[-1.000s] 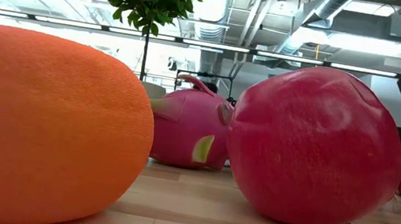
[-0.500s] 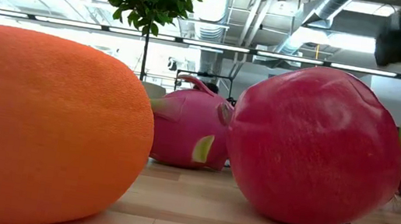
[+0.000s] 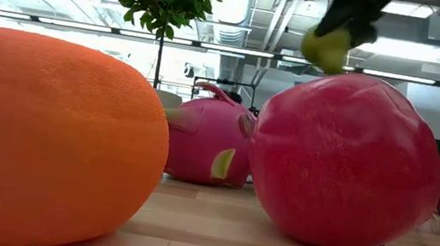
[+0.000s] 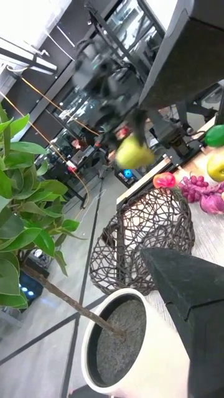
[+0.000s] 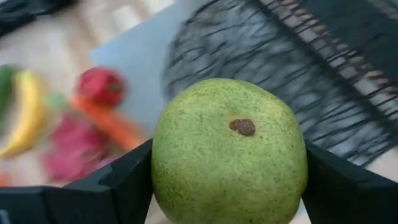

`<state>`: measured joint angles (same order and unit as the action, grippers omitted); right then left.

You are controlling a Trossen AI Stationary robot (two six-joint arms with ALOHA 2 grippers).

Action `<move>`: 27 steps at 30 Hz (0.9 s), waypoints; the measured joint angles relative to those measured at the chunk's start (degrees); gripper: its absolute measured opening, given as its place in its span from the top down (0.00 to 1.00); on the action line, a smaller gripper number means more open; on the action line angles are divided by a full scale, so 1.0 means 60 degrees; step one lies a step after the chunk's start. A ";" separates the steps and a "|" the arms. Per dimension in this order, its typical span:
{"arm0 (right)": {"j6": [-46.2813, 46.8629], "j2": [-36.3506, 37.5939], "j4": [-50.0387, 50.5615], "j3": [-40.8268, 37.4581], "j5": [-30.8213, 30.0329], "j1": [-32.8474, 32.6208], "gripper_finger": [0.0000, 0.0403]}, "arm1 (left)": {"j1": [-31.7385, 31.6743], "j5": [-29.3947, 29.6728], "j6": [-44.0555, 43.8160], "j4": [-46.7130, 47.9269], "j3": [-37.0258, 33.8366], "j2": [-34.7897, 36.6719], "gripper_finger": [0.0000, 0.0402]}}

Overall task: Build produce basket
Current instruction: Put the green pear into the black wire basket

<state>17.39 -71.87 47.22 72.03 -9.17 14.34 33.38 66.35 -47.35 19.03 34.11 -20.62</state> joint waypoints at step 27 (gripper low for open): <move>-0.2145 -0.6484 -0.0167 0.2185 0.0535 0.3389 0.16 | -0.0001 -0.0176 -0.0004 0.0004 0.0000 0.0000 0.09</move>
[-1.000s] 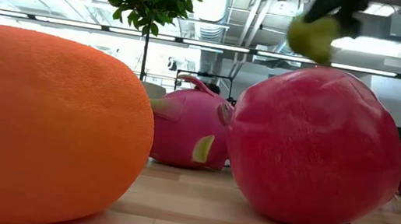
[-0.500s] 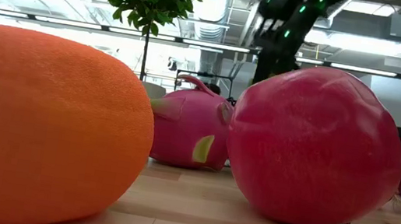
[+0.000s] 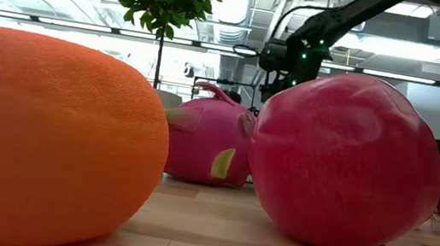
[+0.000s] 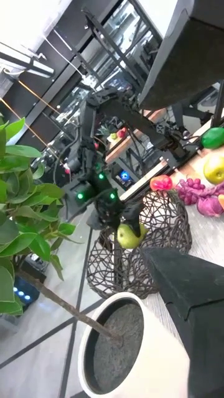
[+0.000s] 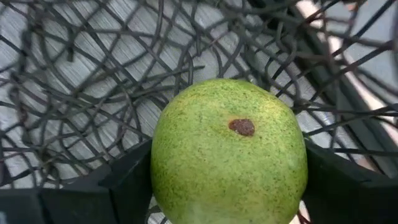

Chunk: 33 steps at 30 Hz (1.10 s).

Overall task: Build produce basket
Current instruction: Put the green pear into the black wire basket, then put the red apple into the black wire basket

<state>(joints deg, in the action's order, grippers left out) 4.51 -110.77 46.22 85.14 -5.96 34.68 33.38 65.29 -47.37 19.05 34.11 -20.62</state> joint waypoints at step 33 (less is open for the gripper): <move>-0.1229 0.0328 0.3471 0.3007 0.1099 0.0245 0.02 | 0.0000 -0.0013 -0.0082 0.0168 0.0000 0.0000 0.09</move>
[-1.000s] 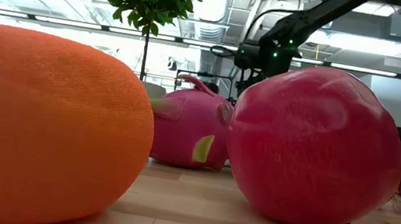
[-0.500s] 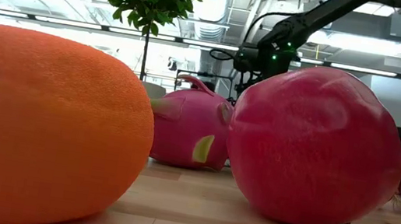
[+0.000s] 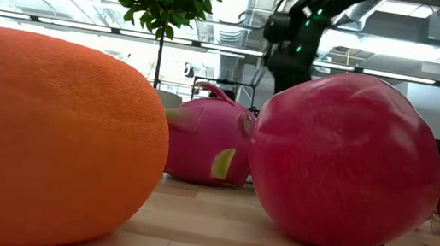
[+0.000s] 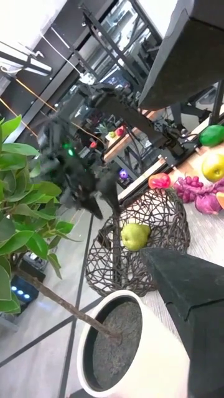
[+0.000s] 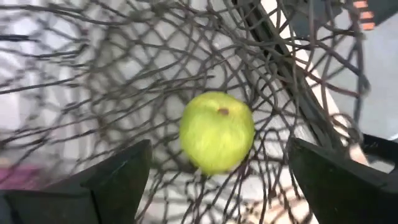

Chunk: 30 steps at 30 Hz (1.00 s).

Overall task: Build produce basket
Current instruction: Put the red apple into the black wire basket

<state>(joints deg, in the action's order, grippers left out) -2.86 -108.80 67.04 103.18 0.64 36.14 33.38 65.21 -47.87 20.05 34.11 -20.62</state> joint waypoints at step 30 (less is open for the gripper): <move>0.5194 0.5932 -0.2345 -0.5043 0.0373 -0.8014 0.03 | 0.0000 0.0011 0.0002 0.0049 0.0000 0.0000 0.09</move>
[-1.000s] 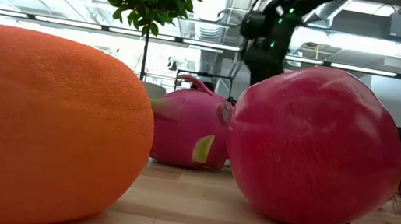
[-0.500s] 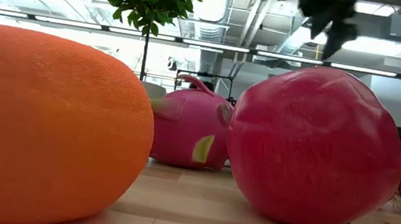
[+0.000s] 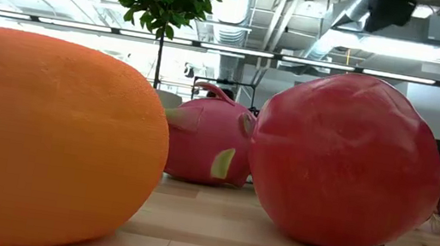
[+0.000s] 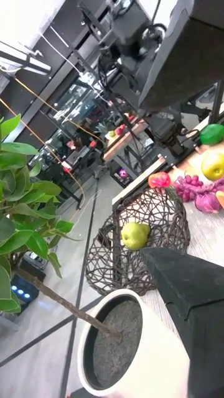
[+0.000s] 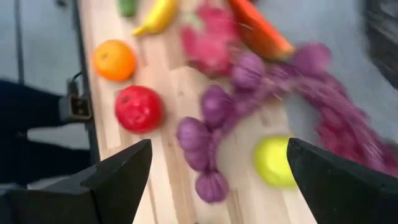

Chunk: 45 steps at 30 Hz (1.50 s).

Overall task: Build produce basket
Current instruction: Put the red apple into the black wire basket

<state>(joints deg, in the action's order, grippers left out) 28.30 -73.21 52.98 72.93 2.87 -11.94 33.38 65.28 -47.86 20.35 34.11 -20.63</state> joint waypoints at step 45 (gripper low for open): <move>-0.1267 -0.7621 -0.3304 0.2385 -0.0057 -0.2747 0.04 | 0.0000 -0.2586 -0.0816 0.1285 0.0000 -0.0128 0.09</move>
<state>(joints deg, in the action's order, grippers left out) 20.70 -118.93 33.15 87.23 2.53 -28.42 33.39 49.76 -52.75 28.06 34.11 -21.39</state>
